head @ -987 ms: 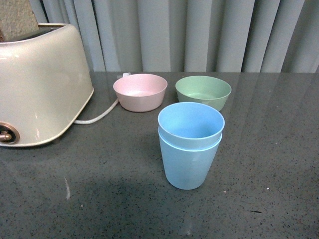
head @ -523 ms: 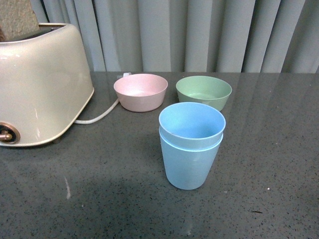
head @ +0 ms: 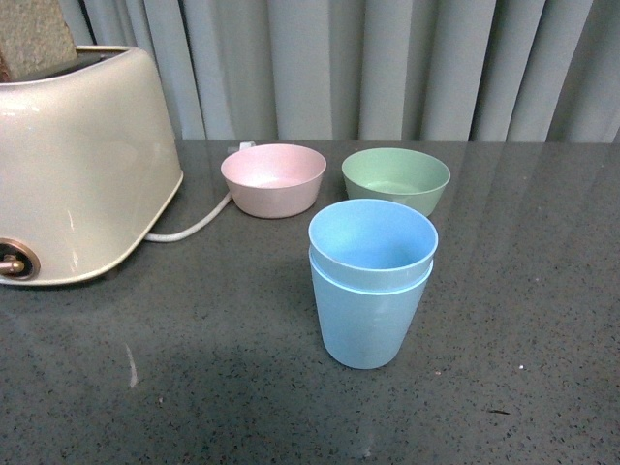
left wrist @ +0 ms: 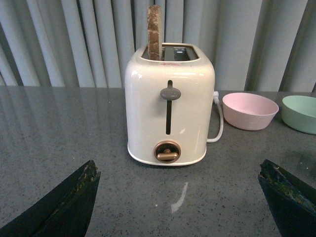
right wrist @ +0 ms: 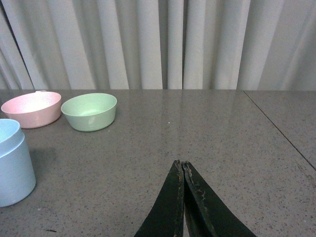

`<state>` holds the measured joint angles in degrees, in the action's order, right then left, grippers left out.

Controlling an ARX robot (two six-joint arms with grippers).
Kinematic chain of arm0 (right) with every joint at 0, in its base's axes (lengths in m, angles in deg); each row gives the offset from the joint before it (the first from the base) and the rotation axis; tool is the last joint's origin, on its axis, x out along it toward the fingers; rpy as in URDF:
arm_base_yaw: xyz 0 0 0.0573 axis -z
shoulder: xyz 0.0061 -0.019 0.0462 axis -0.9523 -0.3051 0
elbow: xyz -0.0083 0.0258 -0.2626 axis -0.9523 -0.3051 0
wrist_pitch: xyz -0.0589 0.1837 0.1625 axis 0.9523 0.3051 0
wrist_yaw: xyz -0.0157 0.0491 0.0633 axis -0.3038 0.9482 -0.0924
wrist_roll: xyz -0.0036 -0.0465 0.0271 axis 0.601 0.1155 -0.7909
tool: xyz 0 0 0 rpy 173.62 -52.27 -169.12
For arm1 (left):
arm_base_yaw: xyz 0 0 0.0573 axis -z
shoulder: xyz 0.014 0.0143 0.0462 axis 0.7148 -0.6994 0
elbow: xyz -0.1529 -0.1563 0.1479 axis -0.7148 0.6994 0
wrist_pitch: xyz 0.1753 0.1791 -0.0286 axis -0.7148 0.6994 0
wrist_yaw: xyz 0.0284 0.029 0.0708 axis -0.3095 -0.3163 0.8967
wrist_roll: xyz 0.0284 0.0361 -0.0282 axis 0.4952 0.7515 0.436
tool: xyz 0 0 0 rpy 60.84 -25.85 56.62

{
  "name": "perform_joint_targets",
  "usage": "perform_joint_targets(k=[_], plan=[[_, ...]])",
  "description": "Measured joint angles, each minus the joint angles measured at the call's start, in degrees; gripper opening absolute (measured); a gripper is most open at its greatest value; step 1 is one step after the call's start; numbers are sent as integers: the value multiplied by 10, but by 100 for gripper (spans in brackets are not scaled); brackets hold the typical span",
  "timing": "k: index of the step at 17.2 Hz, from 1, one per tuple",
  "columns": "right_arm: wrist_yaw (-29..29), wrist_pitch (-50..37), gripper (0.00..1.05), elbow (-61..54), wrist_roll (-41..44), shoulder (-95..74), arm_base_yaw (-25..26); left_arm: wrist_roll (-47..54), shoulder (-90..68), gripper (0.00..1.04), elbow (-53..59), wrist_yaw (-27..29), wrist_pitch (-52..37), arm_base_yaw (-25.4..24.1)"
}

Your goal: Stack blue cups with both arms

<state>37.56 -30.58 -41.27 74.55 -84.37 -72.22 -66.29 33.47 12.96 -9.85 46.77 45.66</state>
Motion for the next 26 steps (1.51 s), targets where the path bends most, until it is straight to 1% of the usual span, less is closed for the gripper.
perform_joint_targets(k=[1,5,9,11,26], plan=[[0,0,7,0,0,0,0,0,0,98,0,0,0,0],[0,0,51,0,0,0,0,0,0,98,0,0,0,0],[0,0,99,0,0,0,0,0,0,98,0,0,0,0],[0,0,98,0,0,0,0,0,0,98,0,0,0,0],[0,0,98,0,0,0,0,0,0,98,0,0,0,0]])
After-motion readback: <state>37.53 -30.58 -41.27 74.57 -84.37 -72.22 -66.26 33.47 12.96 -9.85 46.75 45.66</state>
